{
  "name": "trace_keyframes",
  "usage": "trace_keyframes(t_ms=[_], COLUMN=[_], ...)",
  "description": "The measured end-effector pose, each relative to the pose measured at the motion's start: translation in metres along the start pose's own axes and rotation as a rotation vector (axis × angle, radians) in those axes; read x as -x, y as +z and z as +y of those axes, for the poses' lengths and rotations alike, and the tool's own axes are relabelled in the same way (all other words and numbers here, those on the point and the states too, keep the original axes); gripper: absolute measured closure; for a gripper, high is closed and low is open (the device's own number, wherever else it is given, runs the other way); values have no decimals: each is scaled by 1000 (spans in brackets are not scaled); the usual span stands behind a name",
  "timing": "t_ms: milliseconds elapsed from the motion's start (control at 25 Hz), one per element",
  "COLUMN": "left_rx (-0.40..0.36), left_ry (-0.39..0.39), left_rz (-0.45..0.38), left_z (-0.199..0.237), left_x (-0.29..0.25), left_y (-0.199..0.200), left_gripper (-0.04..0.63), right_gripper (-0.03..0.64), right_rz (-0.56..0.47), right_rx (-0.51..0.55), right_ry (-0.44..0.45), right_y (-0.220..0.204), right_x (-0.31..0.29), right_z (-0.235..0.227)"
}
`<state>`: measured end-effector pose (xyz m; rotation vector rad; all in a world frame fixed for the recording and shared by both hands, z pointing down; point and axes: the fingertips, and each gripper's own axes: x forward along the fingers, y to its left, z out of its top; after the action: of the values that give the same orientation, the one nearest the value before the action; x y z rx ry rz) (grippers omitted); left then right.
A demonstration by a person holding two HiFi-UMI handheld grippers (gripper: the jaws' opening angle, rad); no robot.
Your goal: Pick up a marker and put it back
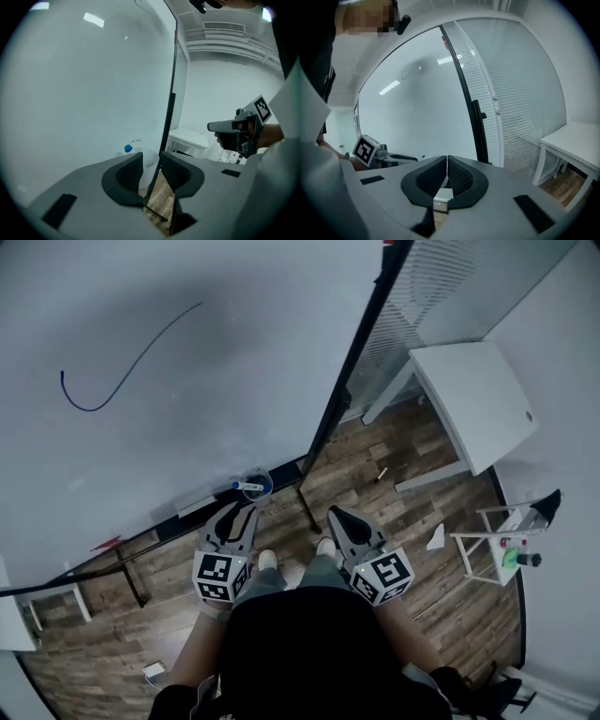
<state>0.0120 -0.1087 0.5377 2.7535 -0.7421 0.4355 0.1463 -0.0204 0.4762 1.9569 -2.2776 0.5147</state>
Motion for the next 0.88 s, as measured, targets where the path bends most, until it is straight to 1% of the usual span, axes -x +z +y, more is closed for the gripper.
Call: trace_keyframes(t_ms=[160, 480, 720, 880], left_rx=[57, 114, 141, 158], left_ry=[104, 242, 317, 340], left_rz=[7, -12, 2, 1], left_z=[16, 39, 52, 58], left_x=[-12, -37, -48, -53], left_y=[-6, 2, 1, -1], left_gripper=[474, 474, 474, 474], right_gripper=[588, 588, 588, 588], right_rz=[36, 76, 91, 99], right_rx=[47, 72, 83, 82], right_ry=[74, 133, 177, 196], right_y=[10, 19, 23, 24], right_x=[-13, -30, -40, -45], right_z=[-16, -51, -61, -66])
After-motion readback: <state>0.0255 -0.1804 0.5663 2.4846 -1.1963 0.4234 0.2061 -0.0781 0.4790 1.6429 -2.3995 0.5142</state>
